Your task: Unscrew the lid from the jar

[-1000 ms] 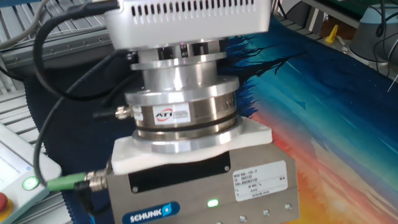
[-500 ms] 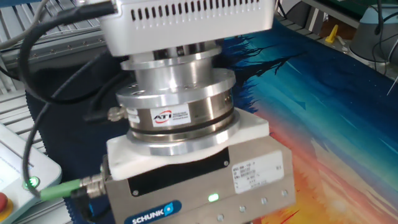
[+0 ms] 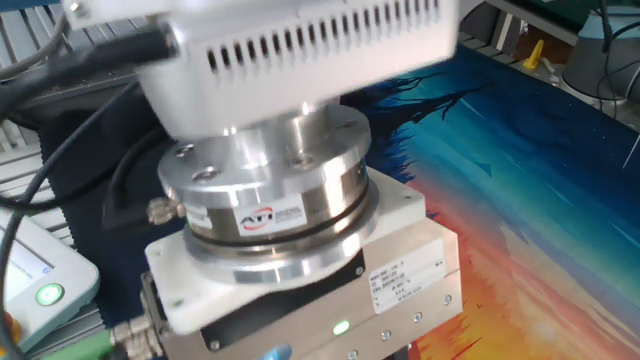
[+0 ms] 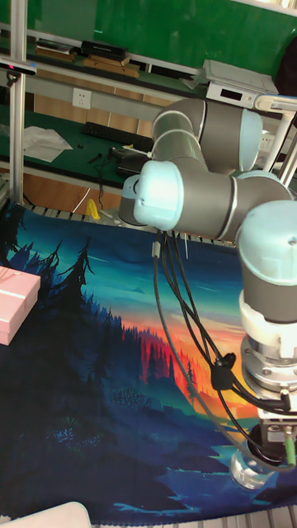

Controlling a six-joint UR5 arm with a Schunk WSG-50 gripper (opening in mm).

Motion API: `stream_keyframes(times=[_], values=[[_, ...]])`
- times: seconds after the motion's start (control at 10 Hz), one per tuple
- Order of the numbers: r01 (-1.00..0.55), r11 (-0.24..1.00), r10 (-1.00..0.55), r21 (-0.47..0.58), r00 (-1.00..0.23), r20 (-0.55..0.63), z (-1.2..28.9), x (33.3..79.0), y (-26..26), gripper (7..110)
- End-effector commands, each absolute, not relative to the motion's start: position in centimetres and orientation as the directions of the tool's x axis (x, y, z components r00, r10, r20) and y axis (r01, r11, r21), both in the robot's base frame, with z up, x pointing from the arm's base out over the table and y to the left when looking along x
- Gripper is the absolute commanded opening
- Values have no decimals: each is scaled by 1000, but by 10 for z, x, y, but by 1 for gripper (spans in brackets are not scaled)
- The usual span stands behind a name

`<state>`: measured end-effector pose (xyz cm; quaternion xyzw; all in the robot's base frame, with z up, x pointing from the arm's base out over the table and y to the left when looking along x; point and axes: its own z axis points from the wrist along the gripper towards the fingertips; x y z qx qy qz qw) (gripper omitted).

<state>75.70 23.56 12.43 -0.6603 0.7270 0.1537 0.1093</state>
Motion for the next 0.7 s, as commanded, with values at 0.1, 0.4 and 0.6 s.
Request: stream_keyframes(times=[0.1,0.4,0.6], values=[[-997,26,-938,79,-51,-343,123,758,239,44],[-998,1,-958,67,-21,-287,129,765,235,44],[-999,6,-954,40,-18,-298,134,774,243,44]])
